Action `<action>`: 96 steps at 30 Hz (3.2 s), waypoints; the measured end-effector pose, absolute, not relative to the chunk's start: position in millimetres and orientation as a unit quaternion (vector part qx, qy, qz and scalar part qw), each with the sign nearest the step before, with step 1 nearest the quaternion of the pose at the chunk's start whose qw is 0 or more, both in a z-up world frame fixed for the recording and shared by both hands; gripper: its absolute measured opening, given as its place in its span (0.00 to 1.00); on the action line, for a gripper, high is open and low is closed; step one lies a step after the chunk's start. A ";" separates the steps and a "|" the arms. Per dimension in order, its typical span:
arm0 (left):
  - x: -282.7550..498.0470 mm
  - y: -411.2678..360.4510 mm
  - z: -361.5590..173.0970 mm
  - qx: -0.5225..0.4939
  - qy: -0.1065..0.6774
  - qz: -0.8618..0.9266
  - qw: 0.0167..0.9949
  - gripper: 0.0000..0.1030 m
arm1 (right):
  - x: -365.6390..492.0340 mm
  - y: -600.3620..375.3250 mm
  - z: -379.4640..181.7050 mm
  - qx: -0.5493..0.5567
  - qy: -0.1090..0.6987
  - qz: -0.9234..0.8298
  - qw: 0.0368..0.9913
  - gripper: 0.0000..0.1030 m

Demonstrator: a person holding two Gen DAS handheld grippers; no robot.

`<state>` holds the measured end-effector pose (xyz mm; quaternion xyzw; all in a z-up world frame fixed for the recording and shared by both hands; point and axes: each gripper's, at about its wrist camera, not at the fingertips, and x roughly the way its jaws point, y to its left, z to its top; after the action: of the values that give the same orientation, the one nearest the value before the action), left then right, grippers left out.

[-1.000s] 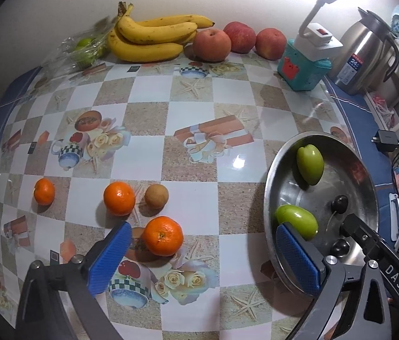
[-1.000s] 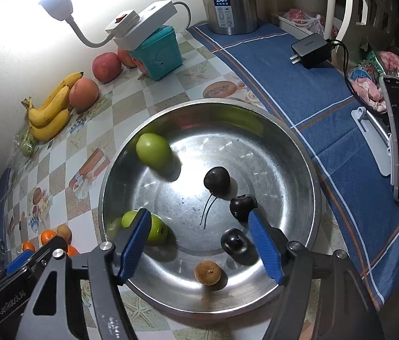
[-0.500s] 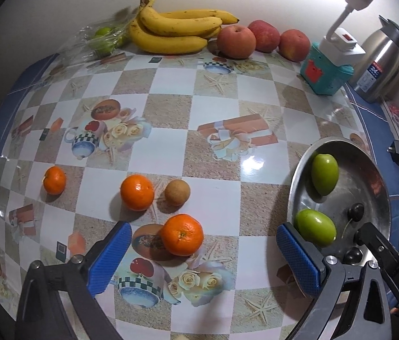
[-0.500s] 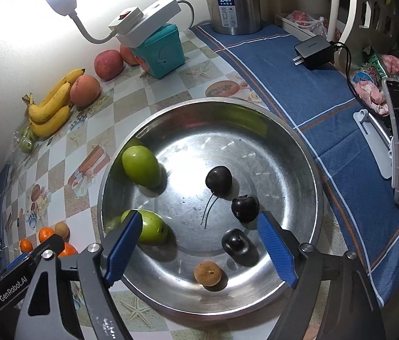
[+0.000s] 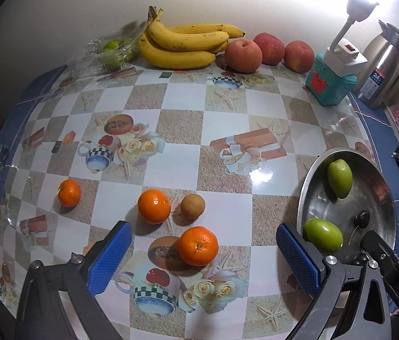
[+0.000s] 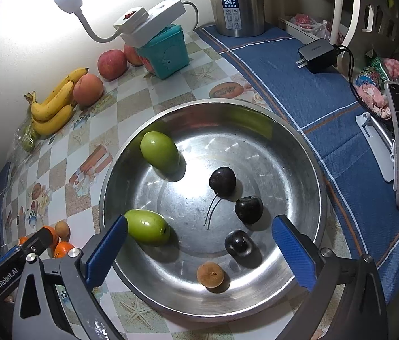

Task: Organize fruits
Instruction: 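Withdraw both open grippers from the pan, then move both open grippers toward the oranges lying on the table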

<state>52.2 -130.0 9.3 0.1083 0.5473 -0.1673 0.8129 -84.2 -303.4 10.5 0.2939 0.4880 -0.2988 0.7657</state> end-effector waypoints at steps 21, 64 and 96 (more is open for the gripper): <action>77.2 -90.7 25.6 0.137 0.511 -0.141 0.836 1.00 | -57.5 -267.2 11.0 0.262 0.501 -0.276 0.777 0.99; 160.6 62.1 -0.2 0.023 0.536 -0.033 0.843 1.00 | 30.3 -147.2 -22.7 0.243 0.556 -0.151 0.781 0.99; 174.0 25.7 -59.1 0.095 0.580 -0.105 0.803 1.00 | 47.1 -125.2 -51.7 0.160 0.599 -0.149 0.771 0.99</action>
<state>174.0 25.7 -59.1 0.0953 0.5796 -0.1046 0.8025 47.1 -125.2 -51.7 0.1602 0.5985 -0.1488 0.7707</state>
